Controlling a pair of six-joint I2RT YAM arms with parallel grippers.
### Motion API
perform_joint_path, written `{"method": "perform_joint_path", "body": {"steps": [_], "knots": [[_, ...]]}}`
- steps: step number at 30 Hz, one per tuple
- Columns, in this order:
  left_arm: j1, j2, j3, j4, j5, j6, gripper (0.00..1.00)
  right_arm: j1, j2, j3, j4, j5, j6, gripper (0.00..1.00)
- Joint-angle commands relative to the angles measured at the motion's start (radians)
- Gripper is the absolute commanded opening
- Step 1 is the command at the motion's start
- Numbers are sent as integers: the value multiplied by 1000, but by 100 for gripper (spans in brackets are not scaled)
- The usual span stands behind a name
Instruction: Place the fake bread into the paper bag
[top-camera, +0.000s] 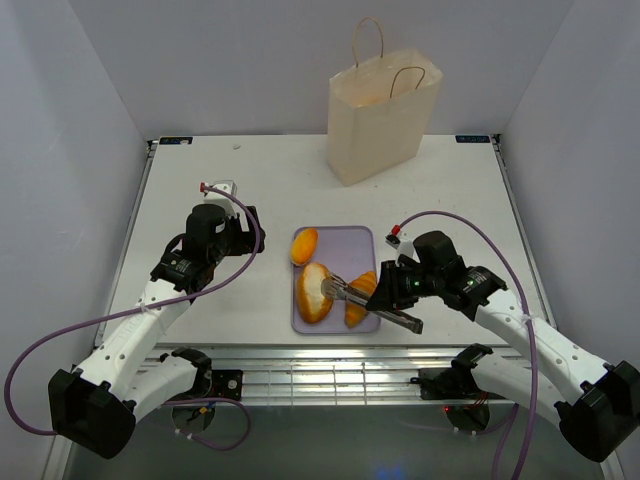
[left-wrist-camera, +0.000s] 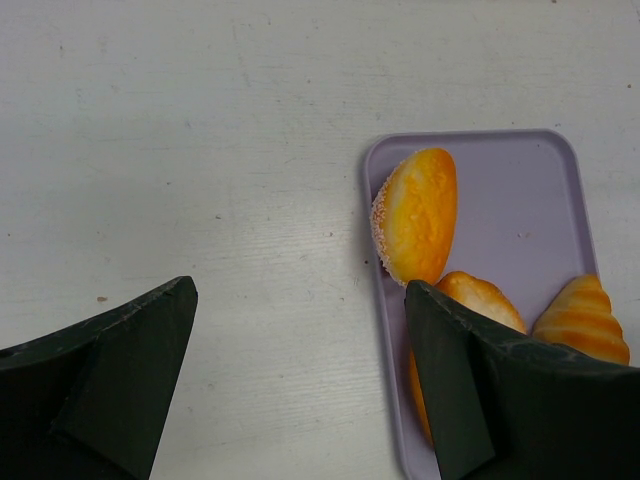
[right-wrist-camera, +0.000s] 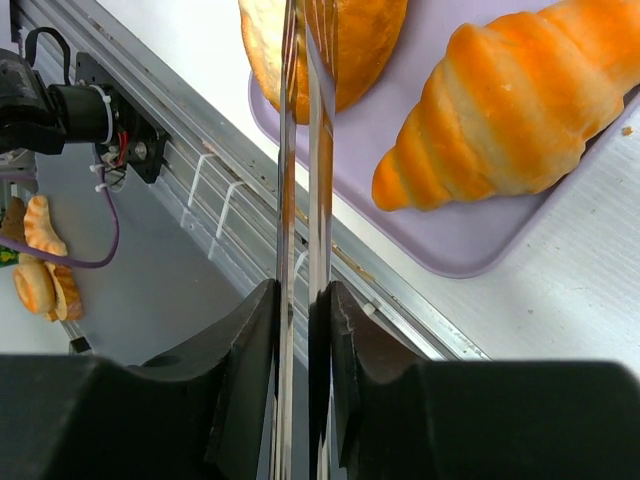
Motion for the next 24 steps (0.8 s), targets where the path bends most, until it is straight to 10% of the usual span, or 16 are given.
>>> {"method": "perform_joint_path", "body": {"steps": [1, 24], "knots": [[-5, -6, 34, 3, 14, -3, 95, 1, -13, 42, 28, 25, -32, 21], [-7, -6, 34, 5, 19, -3, 95, -18, 27, 190, 19, 14, -72, 8]]}}
